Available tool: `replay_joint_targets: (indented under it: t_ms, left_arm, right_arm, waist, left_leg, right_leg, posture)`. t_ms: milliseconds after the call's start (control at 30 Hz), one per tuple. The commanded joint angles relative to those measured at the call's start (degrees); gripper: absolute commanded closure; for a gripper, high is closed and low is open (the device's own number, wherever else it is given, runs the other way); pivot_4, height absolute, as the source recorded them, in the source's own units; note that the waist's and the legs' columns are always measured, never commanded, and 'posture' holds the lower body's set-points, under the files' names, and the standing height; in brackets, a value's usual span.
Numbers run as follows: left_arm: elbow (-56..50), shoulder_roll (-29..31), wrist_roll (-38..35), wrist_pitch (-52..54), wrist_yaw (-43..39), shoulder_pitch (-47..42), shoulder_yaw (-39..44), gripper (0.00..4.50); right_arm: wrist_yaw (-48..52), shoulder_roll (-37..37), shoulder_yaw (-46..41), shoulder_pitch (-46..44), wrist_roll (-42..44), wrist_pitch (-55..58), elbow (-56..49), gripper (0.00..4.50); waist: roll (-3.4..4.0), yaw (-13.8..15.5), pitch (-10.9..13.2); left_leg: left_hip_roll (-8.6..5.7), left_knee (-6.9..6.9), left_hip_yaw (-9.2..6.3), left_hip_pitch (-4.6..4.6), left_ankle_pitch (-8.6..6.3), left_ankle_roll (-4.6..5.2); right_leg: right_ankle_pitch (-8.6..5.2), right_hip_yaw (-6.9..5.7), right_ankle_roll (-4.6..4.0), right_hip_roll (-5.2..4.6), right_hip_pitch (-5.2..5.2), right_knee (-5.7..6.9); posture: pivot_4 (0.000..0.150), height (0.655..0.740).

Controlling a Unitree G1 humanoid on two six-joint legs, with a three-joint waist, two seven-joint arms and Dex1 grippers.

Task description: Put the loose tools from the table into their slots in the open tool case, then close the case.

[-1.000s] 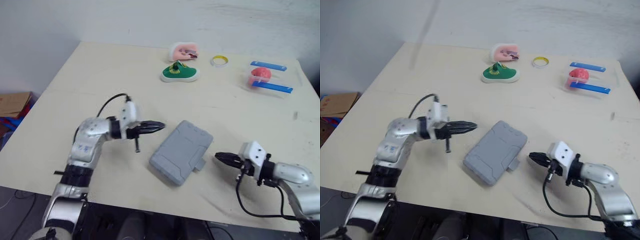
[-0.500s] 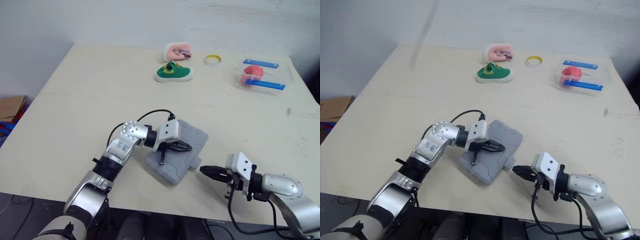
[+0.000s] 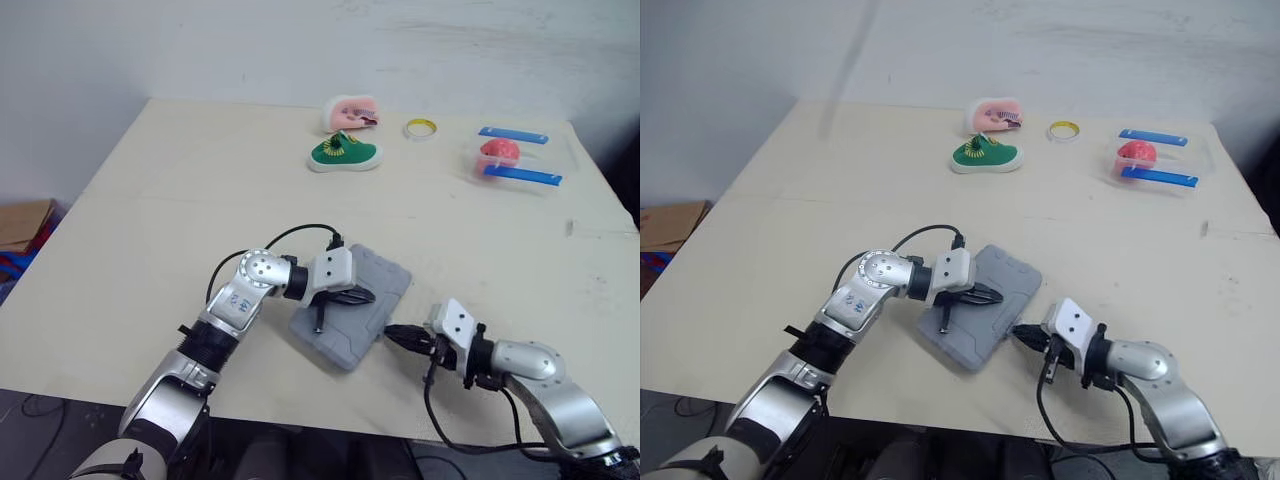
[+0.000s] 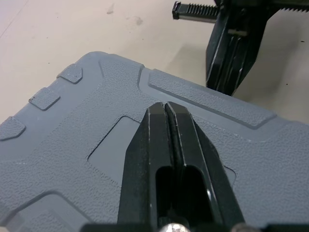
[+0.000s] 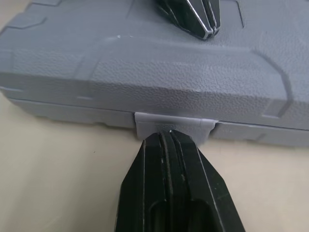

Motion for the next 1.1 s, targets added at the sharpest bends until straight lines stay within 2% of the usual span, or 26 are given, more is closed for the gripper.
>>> replay_joint_targets:
  t_ms: [33,233,567,667,800,933,1000,1100]
  left_arm:
    - [3.6,1.2,3.2,2.5,0.0,3.2,-2.6,4.5]
    - [3.9,1.7,3.5,2.4,-0.4,3.8,-3.0,4.5]
    - [9.4,2.4,5.7,0.7,-0.5,4.7,-4.4,4.5]
    - [12.5,2.8,8.2,-3.6,1.3,4.4,-5.2,4.5]
    - [12.1,2.2,5.1,-1.8,1.2,5.5,-2.5,4.5]
    - [9.1,2.9,1.9,-12.4,-0.9,6.3,0.9,4.5]
    - [8.0,3.7,0.4,-19.2,-3.0,6.5,2.1,4.5]
    - [6.0,3.9,-3.5,-23.3,-3.0,5.7,6.8,4.5]
  right_arm:
    - [-0.5,1.8,0.9,-1.5,-0.3,-1.8,-0.2,4.37]
    - [0.4,2.7,2.6,-3.1,-2.2,-3.0,2.3,4.37]
    - [-0.1,6.5,5.5,-8.4,-5.5,-4.3,8.0,4.37]
    - [-0.5,6.8,6.2,-9.0,-6.7,-3.8,8.8,4.37]
    - [0.2,6.4,5.8,-9.0,-6.2,-3.5,7.1,4.37]
    - [3.8,0.7,1.6,-7.4,-3.3,-2.1,2.8,4.37]
    - [4.9,-1.6,-0.2,-6.7,-2.1,-1.7,1.6,4.37]
    - [7.9,-5.3,-3.6,-4.6,0.2,-2.7,0.4,4.37]
  waist:
    - [0.01,-0.3,0.0]
    - [0.02,-0.9,0.0]
    - [-0.67,-2.5,-0.7]
    - [-0.68,-2.6,-0.7]
    - [-0.68,-2.5,-0.9]
    - [-0.11,-2.3,-1.0]
    - [0.0,-2.1,-1.0]
    - [0.12,-1.6,-1.0]
  left_leg:
    - [0.0,0.0,0.0,0.0,0.0,0.0]
    - [-0.01,-0.04,-0.01,0.02,0.0,0.0]
    - [0.19,-0.25,0.01,0.28,-0.05,0.08]
    - [0.26,-0.33,0.0,0.38,-0.08,0.07]
    - [0.35,-1.01,0.05,1.22,-0.07,-0.07]
    - [0.42,-1.23,0.05,1.12,0.09,-0.01]
    - [0.41,-1.24,0.05,0.86,0.1,0.0]
    - [0.43,-1.23,0.01,0.27,0.1,-0.07]
  right_leg:
    - [0.0,0.0,0.0,0.0,0.0,0.01]
    - [0.0,-0.01,0.0,-0.01,0.02,0.01]
    - [0.11,0.0,-0.19,0.09,0.15,0.02]
    - [0.13,-0.01,-0.25,0.1,0.47,-0.06]
    - [0.26,0.01,-0.5,0.11,1.24,-0.67]
    - [0.36,-0.01,-0.6,0.13,0.88,-0.88]
    - [0.37,-0.06,-0.58,0.13,0.61,-0.92]
    - [0.36,-0.13,-0.6,0.22,0.05,-0.95]
  posture:
    - [0.15,0.74]
    - [0.15,0.74]
    - [0.15,0.74]
    - [0.15,0.74]
    - [0.15,0.74]
    - [0.15,0.74]
    - [0.15,0.74]
    - [0.15,0.74]
